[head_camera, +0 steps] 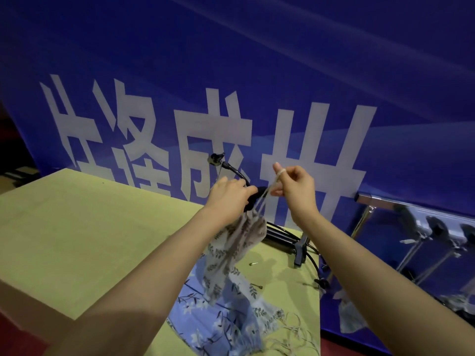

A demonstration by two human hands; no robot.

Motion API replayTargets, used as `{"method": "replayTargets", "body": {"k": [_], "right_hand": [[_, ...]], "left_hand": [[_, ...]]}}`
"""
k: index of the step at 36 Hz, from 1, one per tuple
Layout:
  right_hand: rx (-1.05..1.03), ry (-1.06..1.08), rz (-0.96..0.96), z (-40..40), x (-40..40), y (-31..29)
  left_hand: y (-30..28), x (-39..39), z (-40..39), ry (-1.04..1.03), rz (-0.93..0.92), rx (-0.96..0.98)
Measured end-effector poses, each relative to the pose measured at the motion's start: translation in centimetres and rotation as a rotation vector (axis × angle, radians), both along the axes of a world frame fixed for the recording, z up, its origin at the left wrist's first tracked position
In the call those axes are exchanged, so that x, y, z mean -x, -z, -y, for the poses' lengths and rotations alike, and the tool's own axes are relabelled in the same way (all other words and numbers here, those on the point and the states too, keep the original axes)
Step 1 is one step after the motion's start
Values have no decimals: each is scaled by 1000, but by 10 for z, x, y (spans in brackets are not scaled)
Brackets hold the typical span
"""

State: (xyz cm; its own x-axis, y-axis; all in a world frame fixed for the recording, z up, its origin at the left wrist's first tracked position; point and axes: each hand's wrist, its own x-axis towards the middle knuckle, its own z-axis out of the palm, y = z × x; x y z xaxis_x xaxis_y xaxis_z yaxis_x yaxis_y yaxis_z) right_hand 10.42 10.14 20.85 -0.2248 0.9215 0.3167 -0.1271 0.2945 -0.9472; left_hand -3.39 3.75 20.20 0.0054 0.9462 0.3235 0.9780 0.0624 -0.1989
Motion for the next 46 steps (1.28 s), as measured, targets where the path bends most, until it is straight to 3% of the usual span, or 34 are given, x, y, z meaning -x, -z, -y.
{"method": "replayTargets", "body": {"k": [8, 12, 15, 21, 25, 29, 32, 35, 39, 43, 46], "right_hand": [[57, -42, -63, 7, 18, -34], [196, -232, -119, 11, 23, -38], [166, -222, -67, 8, 25, -43], [-187, -185, 172, 14, 32, -58], [-620, -53, 412, 18, 39, -56], [-1070, 81, 561, 16, 38, -51], [-1254, 193, 632, 11, 38, -50], [-1142, 198, 573, 13, 41, -51], [-705, 52, 414, 22, 42, -66], [-767, 63, 600, 28, 44, -75], [-791, 143, 561, 24, 49, -68]], "left_hand": [[18, 11, 9, -45, 58, 13], [17, 13, 11, -110, 193, 16], [19, 15, 14, -140, 292, -16], [24, 6, 16, -244, 206, -122], [27, 0, 17, -276, 175, -183], [31, 6, 18, -240, 7, -231], [37, 13, 12, -227, -33, -266], [34, 16, 13, -206, -50, -274], [38, 26, 14, -163, -82, -292], [43, 32, 14, -128, -112, -336], [43, 33, 13, -142, -113, -329]]}}
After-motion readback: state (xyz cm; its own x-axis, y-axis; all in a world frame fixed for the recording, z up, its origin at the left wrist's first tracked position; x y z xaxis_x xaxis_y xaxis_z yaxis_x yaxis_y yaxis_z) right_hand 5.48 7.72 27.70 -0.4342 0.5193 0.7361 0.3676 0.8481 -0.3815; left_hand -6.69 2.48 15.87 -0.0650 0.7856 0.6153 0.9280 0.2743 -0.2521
